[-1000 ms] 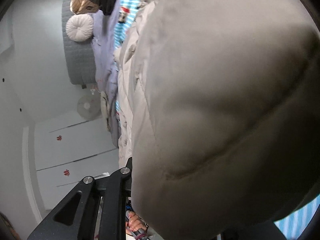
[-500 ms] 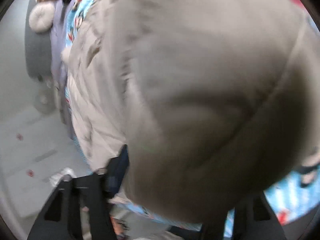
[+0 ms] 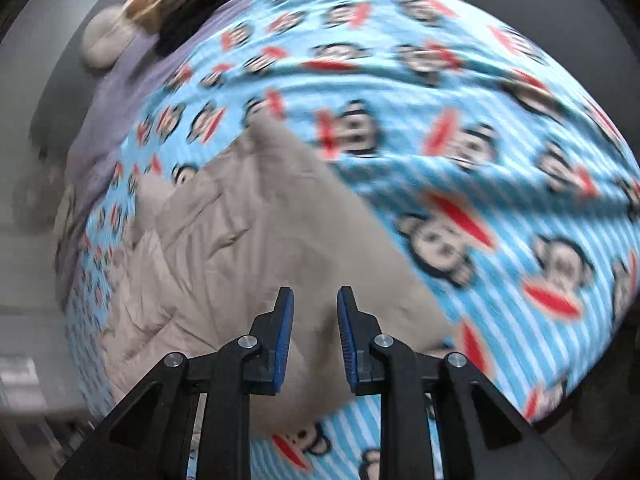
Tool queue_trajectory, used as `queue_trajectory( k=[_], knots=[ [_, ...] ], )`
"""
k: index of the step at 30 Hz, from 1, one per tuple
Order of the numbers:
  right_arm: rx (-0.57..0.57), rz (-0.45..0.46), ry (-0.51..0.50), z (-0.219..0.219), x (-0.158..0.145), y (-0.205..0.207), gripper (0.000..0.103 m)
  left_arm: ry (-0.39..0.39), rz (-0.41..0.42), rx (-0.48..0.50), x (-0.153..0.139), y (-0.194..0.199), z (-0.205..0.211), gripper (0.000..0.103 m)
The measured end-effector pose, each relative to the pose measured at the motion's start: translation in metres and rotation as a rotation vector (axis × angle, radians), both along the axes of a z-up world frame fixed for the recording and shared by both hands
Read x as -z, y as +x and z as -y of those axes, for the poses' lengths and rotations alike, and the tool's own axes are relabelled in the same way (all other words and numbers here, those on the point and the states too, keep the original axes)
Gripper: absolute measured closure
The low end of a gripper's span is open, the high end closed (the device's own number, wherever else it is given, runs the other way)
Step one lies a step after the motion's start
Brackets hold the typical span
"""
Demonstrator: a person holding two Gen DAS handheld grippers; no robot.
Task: Fold large clothes
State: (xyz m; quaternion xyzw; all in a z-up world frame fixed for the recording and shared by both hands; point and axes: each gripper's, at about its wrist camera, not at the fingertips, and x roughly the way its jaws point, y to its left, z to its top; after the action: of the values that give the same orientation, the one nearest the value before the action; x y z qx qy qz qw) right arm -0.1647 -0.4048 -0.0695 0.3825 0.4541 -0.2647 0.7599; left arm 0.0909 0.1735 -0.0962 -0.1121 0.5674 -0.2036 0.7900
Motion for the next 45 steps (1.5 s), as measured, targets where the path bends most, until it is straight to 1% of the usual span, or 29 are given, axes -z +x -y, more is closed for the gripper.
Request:
queue_trajectory(
  k=[2,3,4,5,6,8,9,10,12,13,14,17,21,24,26,29,31,32,33,34,35,36,37,39,41,42,45],
  knots=[
    [-0.05,-0.049,0.008,-0.01,0.017,0.028,0.078,0.037,0.001,0.059,0.015,0.01,0.034,0.073],
    [-0.061,-0.059,0.017,-0.019,0.021,0.032,0.078,0.063,-0.002,0.075,0.025,0.012,0.043,0.073],
    [-0.071,-0.068,0.019,-0.022,0.027,0.042,0.078,0.102,-0.008,0.083,0.036,0.017,0.056,0.073],
    [-0.082,-0.083,0.003,-0.025,0.028,0.052,0.078,0.131,-0.015,0.075,0.041,0.023,0.067,0.073],
    [-0.098,-0.089,-0.026,-0.028,0.023,0.06,0.078,0.13,-0.01,0.065,0.04,0.028,0.073,0.073],
    [-0.141,-0.085,-0.106,-0.031,0.012,0.073,0.078,0.109,0.033,0.037,0.033,0.041,0.08,0.073],
    [-0.162,-0.092,-0.161,-0.027,0.006,0.081,0.078,0.115,0.059,0.03,0.029,0.049,0.083,0.073],
    [-0.172,-0.099,-0.189,-0.021,0.004,0.088,0.078,0.127,0.078,0.032,0.029,0.058,0.087,0.073],
    [-0.154,-0.107,-0.21,-0.004,0.006,0.099,0.078,0.181,0.09,0.041,0.035,0.074,0.098,0.073],
    [-0.145,-0.109,-0.216,0.005,0.006,0.102,0.078,0.211,0.086,0.044,0.043,0.084,0.103,0.073],
    [-0.136,-0.115,-0.22,0.015,0.011,0.109,0.078,0.221,0.078,0.045,0.049,0.089,0.103,0.073],
    [-0.127,-0.146,-0.19,0.036,0.038,0.133,0.078,0.22,0.033,0.023,0.072,0.107,0.105,0.073],
    [-0.109,-0.158,-0.17,0.047,0.061,0.156,0.079,0.262,0.038,0.022,0.084,0.118,0.116,0.073],
    [-0.097,-0.182,-0.17,0.056,0.066,0.169,0.078,0.291,0.036,0.022,0.084,0.125,0.123,0.073],
    [-0.094,-0.201,-0.175,0.055,0.059,0.171,0.078,0.292,0.029,0.016,0.079,0.127,0.122,0.073],
    [-0.109,-0.185,-0.192,0.047,0.038,0.164,0.078,0.259,0.036,0.022,0.061,0.12,0.111,0.073],
    [-0.109,-0.144,-0.189,0.037,0.019,0.154,0.077,0.221,0.043,0.033,0.047,0.11,0.102,0.073],
    [-0.111,-0.127,-0.187,0.032,0.012,0.149,0.076,0.211,0.044,0.036,0.042,0.106,0.098,0.073],
    [-0.115,-0.107,-0.185,0.025,0.004,0.144,0.064,0.204,0.044,0.036,0.036,0.101,0.095,0.073],
    [-0.122,-0.085,-0.184,0.016,-0.003,0.139,0.046,0.2,0.038,0.035,0.031,0.096,0.091,0.072],
    [-0.133,-0.061,-0.181,0.005,-0.011,0.134,0.038,0.198,0.032,0.034,0.027,0.091,0.088,0.051],
    [-0.147,-0.04,-0.177,-0.006,-0.017,0.129,0.033,0.202,0.033,0.03,0.025,0.086,0.087,0.006],
    [-0.155,-0.03,-0.174,-0.015,-0.02,0.128,0.033,0.206,0.049,0.017,0.019,0.081,0.082,0.0],
    [-0.171,-0.017,-0.155,-0.033,-0.024,0.124,0.032,0.214,0.093,0.016,0.008,0.068,0.079,0.0],
    [-0.179,-0.01,-0.127,-0.046,-0.024,0.122,0.032,0.205,0.091,0.025,0.002,0.062,0.077,0.0],
    [-0.187,-0.007,-0.112,-0.054,-0.023,0.121,0.031,0.184,0.092,0.024,-0.003,0.059,0.074,0.0],
    [-0.225,-0.005,-0.109,-0.077,-0.023,0.119,0.022,0.148,0.092,0.012,-0.008,0.052,0.069,0.0]
  ],
)
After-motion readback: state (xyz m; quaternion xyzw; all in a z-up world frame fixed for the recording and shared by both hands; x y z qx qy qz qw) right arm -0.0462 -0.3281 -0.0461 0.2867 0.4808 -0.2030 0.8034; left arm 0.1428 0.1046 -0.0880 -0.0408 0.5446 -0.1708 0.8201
